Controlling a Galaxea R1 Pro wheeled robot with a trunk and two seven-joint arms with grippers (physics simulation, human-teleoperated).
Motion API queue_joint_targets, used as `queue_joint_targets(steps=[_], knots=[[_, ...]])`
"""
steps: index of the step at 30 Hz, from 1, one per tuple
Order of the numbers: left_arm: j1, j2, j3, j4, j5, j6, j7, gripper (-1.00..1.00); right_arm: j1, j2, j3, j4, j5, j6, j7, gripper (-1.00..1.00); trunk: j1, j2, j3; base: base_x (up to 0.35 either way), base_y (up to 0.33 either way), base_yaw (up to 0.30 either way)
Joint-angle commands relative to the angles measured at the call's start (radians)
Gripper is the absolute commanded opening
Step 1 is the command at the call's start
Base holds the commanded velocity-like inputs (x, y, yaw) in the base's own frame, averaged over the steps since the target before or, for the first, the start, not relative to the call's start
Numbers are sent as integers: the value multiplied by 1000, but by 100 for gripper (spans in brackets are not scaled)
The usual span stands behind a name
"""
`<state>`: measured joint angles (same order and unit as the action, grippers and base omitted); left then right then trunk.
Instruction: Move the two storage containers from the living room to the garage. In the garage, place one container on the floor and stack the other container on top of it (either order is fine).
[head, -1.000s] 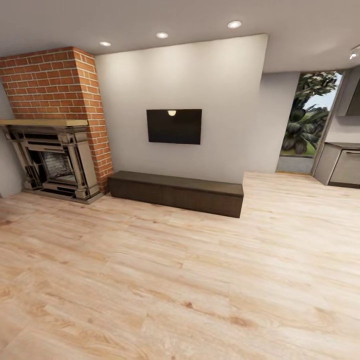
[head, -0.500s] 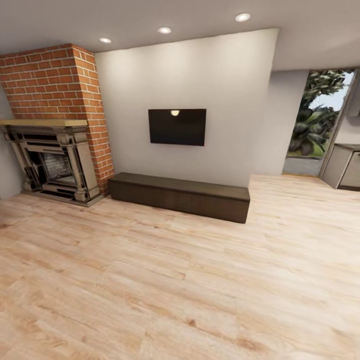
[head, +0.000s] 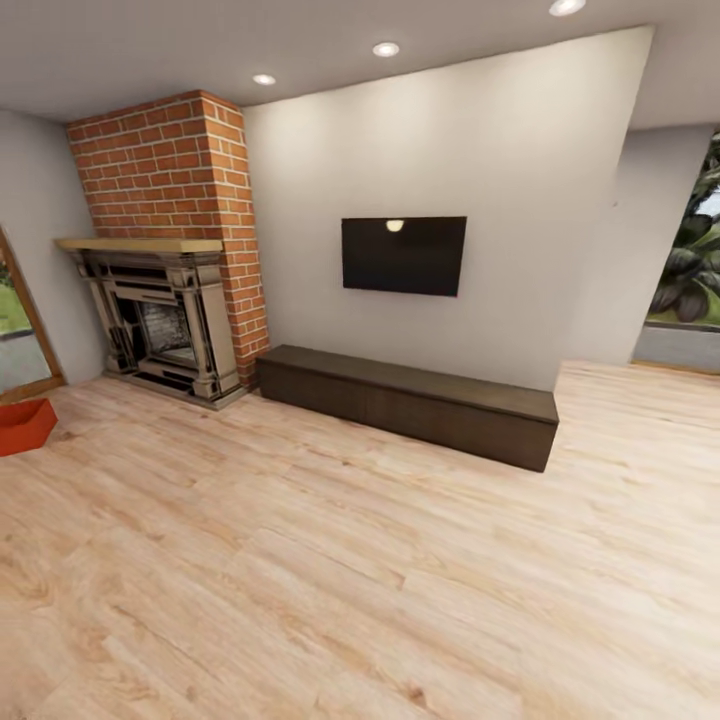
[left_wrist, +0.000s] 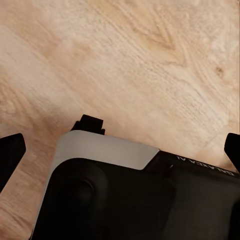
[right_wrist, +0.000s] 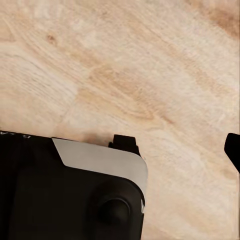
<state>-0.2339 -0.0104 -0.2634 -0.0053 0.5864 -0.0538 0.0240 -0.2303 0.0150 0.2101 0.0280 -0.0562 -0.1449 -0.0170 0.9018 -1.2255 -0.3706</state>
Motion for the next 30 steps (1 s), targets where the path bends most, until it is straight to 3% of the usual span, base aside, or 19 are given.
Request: queue_joint_targets(steps=[1, 30], knots=[[-1, 0, -8, 1, 7, -3, 2, 100, -1, 0, 8, 3, -6, -5, -2, 100, 1, -1, -1, 322, 0, 269], [-1, 0, -8, 1, 7, -3, 2, 100, -1, -5, 2, 3, -21, -9, 6, 100, 1, -1, -1, 322, 0, 270]])
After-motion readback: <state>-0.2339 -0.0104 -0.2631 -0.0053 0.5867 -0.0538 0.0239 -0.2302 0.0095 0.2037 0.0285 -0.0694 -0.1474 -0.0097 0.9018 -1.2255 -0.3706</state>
